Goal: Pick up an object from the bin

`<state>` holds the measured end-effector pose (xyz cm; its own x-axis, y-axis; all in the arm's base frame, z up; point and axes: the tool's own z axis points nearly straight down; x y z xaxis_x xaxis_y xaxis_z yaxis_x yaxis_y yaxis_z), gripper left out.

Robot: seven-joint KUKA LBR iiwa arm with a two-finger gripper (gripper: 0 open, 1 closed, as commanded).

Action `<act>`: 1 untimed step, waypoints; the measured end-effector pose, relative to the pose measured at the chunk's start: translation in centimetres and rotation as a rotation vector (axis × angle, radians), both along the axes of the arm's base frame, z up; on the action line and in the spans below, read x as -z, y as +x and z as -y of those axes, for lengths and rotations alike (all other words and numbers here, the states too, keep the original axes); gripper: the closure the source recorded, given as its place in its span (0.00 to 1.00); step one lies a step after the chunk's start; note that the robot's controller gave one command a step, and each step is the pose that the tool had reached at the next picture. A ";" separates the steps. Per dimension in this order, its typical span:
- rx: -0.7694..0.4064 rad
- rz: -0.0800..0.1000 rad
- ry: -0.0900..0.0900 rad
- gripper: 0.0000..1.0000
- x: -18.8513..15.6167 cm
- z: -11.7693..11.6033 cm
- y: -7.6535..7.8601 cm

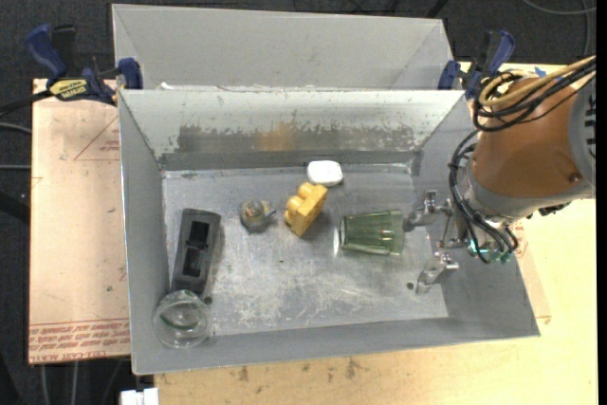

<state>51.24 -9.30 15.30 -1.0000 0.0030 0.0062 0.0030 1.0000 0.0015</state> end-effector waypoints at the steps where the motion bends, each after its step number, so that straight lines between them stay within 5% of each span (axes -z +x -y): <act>1: -0.002 0.007 -0.001 0.00 -0.3 0.0 0.2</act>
Offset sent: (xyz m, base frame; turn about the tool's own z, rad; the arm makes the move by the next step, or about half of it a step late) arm 0.0690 0.0802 -0.0830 -0.2701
